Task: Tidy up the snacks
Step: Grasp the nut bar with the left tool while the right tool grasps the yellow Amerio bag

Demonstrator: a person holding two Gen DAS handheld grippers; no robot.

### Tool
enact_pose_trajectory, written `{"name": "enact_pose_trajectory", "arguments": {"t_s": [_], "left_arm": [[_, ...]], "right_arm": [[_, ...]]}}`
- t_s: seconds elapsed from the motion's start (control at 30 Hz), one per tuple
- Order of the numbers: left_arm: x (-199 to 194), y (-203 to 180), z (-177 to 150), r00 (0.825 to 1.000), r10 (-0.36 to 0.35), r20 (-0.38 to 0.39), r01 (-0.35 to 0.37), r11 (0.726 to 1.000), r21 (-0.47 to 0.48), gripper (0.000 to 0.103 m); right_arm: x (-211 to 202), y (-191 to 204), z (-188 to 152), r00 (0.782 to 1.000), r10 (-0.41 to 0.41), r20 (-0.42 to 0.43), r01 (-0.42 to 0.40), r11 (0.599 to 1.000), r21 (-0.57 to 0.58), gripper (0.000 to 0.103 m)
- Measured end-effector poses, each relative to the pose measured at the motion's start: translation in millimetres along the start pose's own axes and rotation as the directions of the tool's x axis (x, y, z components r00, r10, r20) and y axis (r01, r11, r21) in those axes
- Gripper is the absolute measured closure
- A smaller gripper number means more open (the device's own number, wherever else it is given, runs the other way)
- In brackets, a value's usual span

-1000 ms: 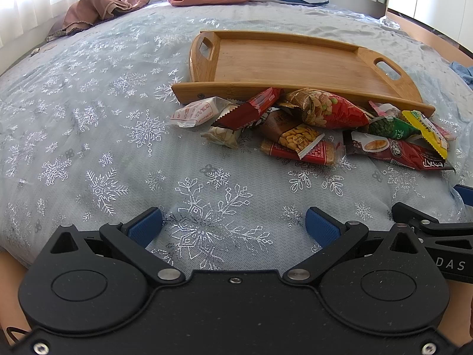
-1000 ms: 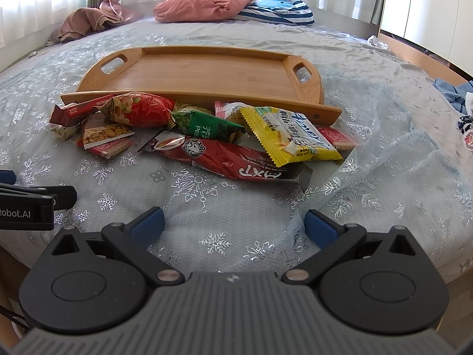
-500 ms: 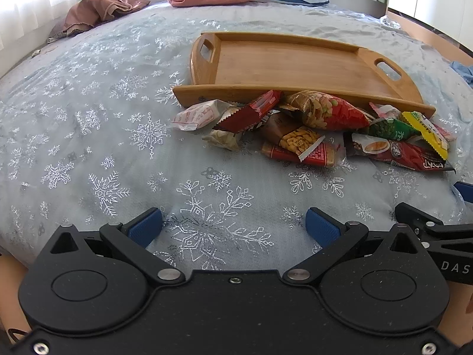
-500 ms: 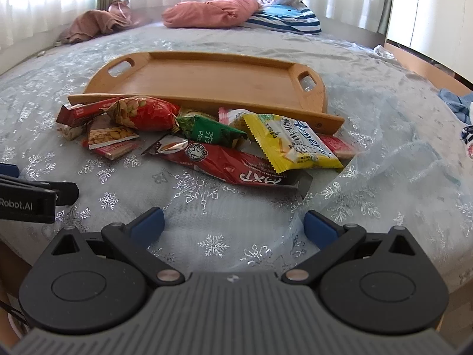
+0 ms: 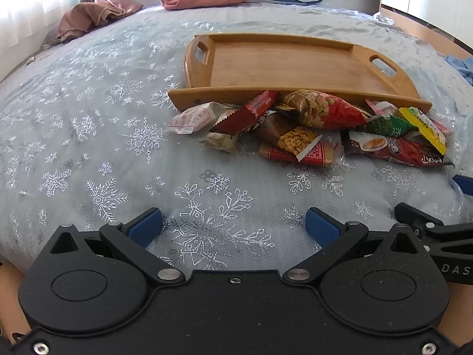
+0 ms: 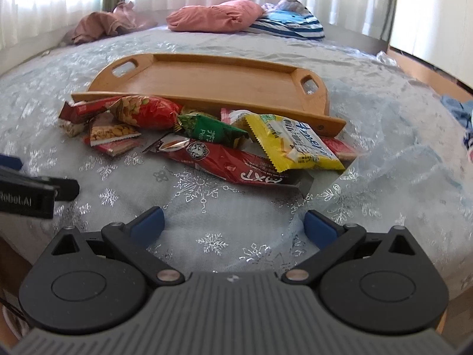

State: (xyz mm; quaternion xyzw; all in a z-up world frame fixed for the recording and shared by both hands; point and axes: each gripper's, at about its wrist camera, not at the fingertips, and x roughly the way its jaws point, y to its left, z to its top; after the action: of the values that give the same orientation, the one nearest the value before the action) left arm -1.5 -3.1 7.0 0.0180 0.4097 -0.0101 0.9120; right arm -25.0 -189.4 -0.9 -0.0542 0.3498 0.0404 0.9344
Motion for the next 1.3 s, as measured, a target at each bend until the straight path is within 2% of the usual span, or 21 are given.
{"name": "enact_pose_trajectory", "arguments": {"t_s": [0.03,0.1,0.23,0.37,0.5,0.57,0.63,0.73,0.97,1.07,1.17,1.23,1.27,1.3], "left_arm": [[-1,1,2,1.000,-0.006,-0.002,0.006,1.000,-0.007,0.001],[-6,4,5,1.000,-0.027,0.011,0.027,0.999,-0.018,0.010],[-21,5,14,0.995,-0.056,0.081,0.057,0.998,-0.012,0.015],[-28,3,25,0.986,-0.091,0.139,0.092,0.996,0.002,0.038],[-18,-4,34,0.986,-0.124,0.114,0.124,0.992,0.008,0.066],[-12,-8,34,0.985,-0.138,0.100,0.137,0.990,0.013,0.071],[-8,-14,35,0.984,-0.140,0.105,0.137,0.990,0.036,0.071],[2,-20,38,0.986,-0.131,0.103,0.127,0.991,0.046,0.068],[27,-25,44,0.991,-0.103,0.087,0.103,0.995,0.010,0.042],[35,-25,46,0.989,-0.116,0.087,0.117,0.993,-0.004,0.036],[41,-25,48,0.988,-0.124,0.094,0.126,0.992,-0.016,0.036],[42,-26,48,0.988,-0.115,0.104,0.117,0.993,-0.016,0.046],[40,-27,48,0.988,-0.103,0.113,0.106,0.994,-0.017,0.057],[38,-25,48,0.988,-0.099,0.120,0.103,0.994,-0.024,0.060]], "right_arm": [[-1,-2,3,1.000,0.013,-0.014,-0.013,1.000,0.000,0.000],[-4,-10,11,0.998,0.045,-0.040,-0.044,0.999,0.029,0.000],[-20,-18,19,0.998,0.061,0.023,-0.062,0.998,0.031,0.004],[-29,-26,28,0.996,0.021,0.087,-0.023,0.999,0.023,0.013],[-18,-42,40,0.994,-0.039,0.106,0.031,0.996,0.078,0.020],[-10,-50,45,0.992,-0.070,0.108,0.061,0.994,0.089,0.026],[-2,-57,50,0.992,-0.064,0.105,0.054,0.993,0.103,0.031],[10,-68,54,0.996,-0.015,0.087,0.004,0.993,0.122,0.032],[33,-74,56,0.998,0.012,0.065,-0.020,0.991,0.129,0.029],[40,-77,55,0.998,0.033,0.060,-0.042,0.988,0.148,0.027],[45,-78,55,0.996,0.065,0.053,-0.073,0.986,0.148,0.023],[50,-77,55,0.996,0.076,0.044,-0.082,0.987,0.138,0.020],[53,-76,54,0.997,0.072,0.041,-0.077,0.988,0.134,0.018],[57,-76,54,0.997,0.069,0.041,-0.074,0.988,0.134,0.018]]}}
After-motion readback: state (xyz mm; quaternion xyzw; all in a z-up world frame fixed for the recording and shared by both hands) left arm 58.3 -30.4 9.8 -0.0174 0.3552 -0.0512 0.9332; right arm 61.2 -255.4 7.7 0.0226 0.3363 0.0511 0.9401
